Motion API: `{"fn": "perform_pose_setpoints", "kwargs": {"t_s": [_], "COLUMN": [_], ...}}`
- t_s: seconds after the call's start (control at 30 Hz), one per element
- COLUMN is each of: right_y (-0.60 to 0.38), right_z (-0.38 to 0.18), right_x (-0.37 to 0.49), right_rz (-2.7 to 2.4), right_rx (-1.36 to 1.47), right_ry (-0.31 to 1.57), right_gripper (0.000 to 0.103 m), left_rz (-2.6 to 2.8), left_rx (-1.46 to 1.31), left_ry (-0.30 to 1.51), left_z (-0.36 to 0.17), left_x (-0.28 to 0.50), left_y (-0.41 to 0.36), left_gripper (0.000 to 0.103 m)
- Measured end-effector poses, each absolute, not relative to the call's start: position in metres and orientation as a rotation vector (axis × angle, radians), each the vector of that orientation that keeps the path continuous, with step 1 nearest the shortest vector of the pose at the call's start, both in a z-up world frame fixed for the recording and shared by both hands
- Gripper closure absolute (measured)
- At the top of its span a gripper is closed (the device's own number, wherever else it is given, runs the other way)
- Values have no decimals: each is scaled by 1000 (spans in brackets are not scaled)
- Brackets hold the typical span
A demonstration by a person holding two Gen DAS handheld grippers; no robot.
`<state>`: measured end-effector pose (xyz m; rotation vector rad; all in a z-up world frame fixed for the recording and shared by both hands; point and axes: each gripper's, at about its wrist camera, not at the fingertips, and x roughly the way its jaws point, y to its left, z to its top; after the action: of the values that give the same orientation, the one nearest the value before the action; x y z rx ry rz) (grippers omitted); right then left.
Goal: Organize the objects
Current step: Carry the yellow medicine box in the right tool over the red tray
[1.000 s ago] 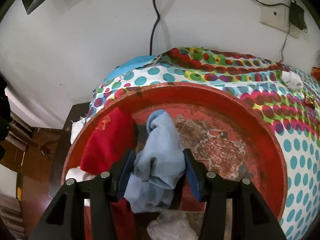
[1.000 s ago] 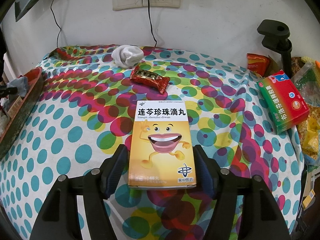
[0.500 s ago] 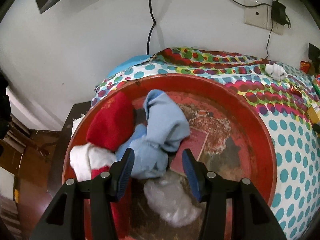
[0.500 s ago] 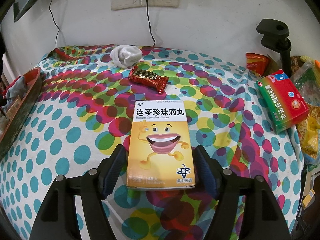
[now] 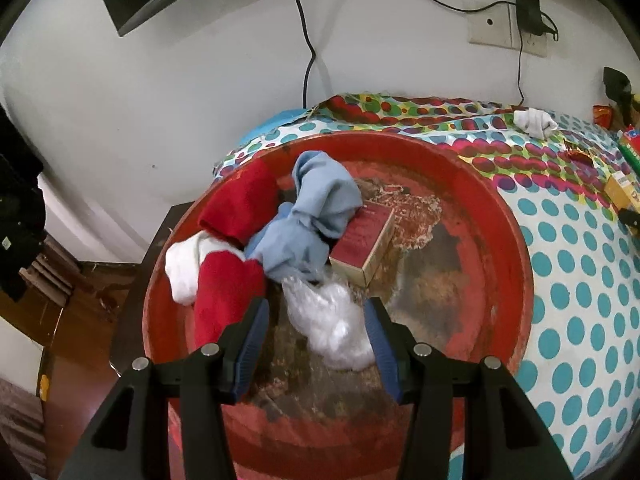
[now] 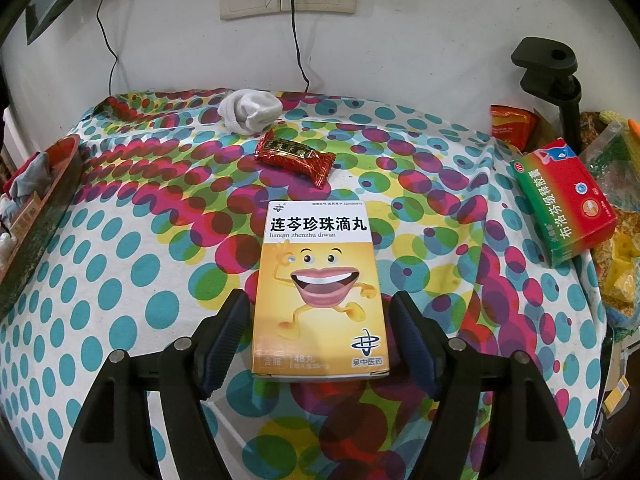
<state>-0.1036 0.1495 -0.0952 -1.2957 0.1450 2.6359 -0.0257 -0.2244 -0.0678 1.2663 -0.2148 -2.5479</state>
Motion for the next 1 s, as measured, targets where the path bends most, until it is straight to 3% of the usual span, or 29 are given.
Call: {"fn": "perform_pose_setpoints", "kwargs": {"t_s": [0.5, 0.83, 0.93, 1.0], "right_y": [148, 147, 144, 142], "right_z": [-96, -95, -94, -94], "right_x": [-105, -107, -108, -107], "right_rz": [2619, 2609, 2610, 2614], "right_rx": [-1292, -1287, -1282, -1276], "right_ry": [147, 151, 158, 156], "right_gripper": [31, 30, 35, 47], "left_rz": [-2572, -2568, -2570, -2571], "left_rx": [1207, 1187, 1194, 1195], "left_ry": [-52, -44, -28, -23], "left_z": [-69, -71, -72, -73], "left_x": [-1, 1, 1, 1], "left_y": [-253, -259, -261, -261], "left_gripper": [52, 52, 52, 52]}}
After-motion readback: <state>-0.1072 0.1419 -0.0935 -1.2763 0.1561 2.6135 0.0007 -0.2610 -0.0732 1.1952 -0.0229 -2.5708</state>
